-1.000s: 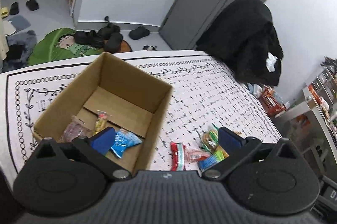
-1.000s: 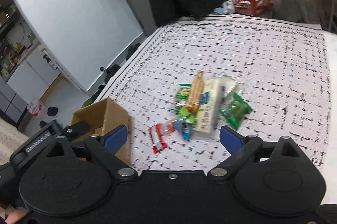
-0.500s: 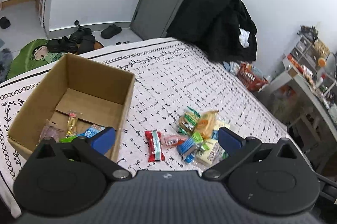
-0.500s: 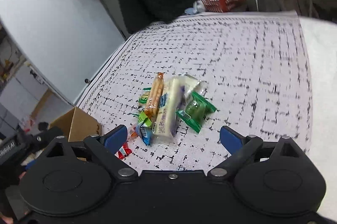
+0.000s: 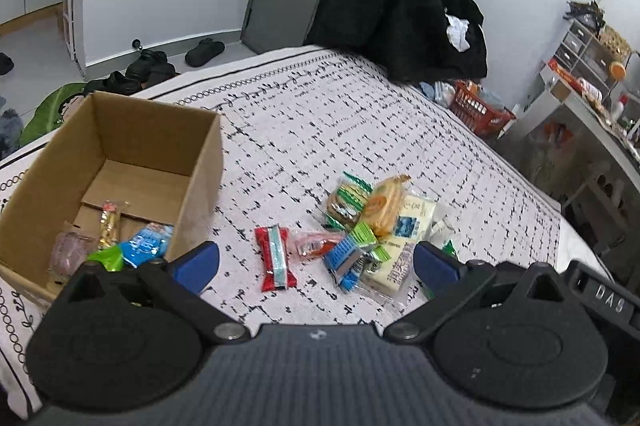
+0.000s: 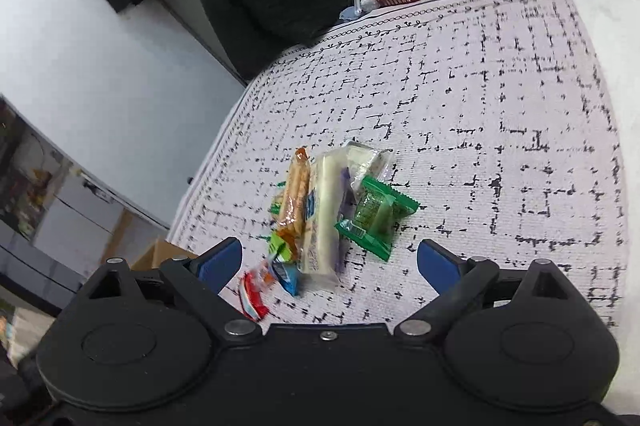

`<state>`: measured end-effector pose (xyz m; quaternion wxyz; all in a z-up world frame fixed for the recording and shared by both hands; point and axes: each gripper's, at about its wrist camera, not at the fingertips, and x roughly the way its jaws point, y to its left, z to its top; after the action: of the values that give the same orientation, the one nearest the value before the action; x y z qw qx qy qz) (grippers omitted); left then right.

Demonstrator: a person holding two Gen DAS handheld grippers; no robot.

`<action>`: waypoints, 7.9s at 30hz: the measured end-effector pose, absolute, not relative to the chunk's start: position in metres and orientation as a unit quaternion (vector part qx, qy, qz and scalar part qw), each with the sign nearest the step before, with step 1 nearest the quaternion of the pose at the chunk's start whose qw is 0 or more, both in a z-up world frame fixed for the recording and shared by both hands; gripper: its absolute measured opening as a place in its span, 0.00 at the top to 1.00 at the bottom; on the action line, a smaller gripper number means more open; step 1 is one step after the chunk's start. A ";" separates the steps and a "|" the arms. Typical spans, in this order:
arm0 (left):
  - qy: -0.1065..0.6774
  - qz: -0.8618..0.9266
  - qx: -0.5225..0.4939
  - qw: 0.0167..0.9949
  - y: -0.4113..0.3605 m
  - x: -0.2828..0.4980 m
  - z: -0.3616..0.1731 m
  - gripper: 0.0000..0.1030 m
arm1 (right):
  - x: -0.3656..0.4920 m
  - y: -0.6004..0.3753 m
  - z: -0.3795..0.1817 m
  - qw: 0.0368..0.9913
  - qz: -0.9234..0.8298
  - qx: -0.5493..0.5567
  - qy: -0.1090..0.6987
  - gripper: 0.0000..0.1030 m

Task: Organize snacks
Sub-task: 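Grasp the red wafer bar with the left gripper while the right gripper grasps the green candy, then carry the red bar and green candy over the box, then open both grippers over the box and return toward the snack pile, then grasp the blue packet with the left gripper while the right gripper grasps the white cheese stick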

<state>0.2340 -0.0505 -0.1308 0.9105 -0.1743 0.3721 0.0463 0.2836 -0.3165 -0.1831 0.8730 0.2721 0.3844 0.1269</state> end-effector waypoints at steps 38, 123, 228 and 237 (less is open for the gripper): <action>0.464 0.168 -0.121 0.861 -0.071 0.317 -0.219 0.62 | 0.358 -0.320 -0.253 0.834 0.134 0.291 0.449 0.58; 0.361 0.083 -0.209 0.905 0.039 0.228 -0.101 0.82 | 0.273 -0.170 -0.116 0.908 0.182 0.111 0.360 0.75; 0.368 0.009 -0.123 0.921 -0.044 0.261 -0.148 0.03 | 0.322 -0.283 -0.207 0.853 0.147 0.293 0.405 0.26; 0.382 0.019 -0.109 0.917 -0.056 0.277 -0.160 0.06 | 0.333 -0.287 -0.226 0.833 0.157 0.316 0.426 0.31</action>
<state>0.2767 -0.0557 -0.1597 0.9173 -0.1094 0.3824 0.0191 0.3333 -0.2874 -0.2259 0.8329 0.3162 0.4259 0.1575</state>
